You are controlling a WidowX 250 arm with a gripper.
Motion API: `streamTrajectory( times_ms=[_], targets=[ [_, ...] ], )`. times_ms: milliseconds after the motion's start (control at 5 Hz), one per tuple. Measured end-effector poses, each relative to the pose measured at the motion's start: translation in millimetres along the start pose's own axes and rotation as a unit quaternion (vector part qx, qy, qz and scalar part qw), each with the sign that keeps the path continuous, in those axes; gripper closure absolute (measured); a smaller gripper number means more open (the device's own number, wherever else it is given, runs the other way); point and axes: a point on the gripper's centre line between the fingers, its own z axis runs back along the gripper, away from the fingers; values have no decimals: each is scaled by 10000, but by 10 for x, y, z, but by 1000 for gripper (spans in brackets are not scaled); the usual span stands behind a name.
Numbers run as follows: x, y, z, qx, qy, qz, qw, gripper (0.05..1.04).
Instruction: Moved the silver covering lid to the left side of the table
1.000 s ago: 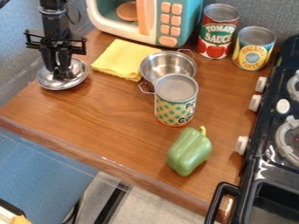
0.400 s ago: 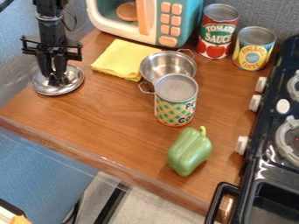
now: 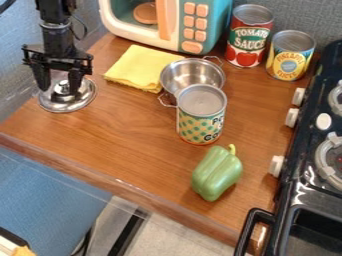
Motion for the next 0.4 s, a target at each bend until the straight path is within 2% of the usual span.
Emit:
streamTrajectory(
  times_ms=[200,400],
  targets=[
    [-56,-9,309,-102,-550,-139,9983,72],
    [-92,-26,419,-187,-687,-381,9967,75]
  ],
)
